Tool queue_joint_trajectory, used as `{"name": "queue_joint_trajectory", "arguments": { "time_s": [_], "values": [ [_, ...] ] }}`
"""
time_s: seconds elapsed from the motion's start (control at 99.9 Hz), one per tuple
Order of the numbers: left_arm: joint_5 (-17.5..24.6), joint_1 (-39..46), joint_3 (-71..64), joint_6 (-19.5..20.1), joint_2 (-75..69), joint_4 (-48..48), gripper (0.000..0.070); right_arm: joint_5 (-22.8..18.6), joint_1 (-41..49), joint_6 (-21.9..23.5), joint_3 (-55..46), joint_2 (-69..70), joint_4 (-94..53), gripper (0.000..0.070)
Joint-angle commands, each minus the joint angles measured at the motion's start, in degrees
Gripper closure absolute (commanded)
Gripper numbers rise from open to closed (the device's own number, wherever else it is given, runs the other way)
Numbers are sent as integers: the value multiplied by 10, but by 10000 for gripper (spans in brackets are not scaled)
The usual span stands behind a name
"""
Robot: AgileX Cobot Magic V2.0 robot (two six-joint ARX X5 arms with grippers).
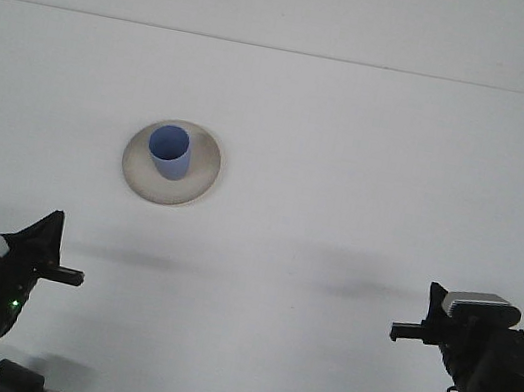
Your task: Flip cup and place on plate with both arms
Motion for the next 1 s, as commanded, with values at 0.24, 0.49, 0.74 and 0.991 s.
{"name": "queue_joint_trajectory", "arguments": {
  "time_s": [0.24, 0.49, 0.74, 0.991],
  "values": [
    [1, 10, -30, 49, -22, 53, 688, 2, 0, 2, 6, 1, 6, 700],
    [21, 22, -200, 59, -109, 195, 688, 2, 0, 2, 6, 1, 6, 700],
    [22, 41, -330, 63, -193, 251, 688, 2, 0, 1, 6, 1, 6, 700],
    [25, 56, -383, 63, -192, 299, 688, 2, 0, 1, 6, 1, 7, 700]
  ]
}}
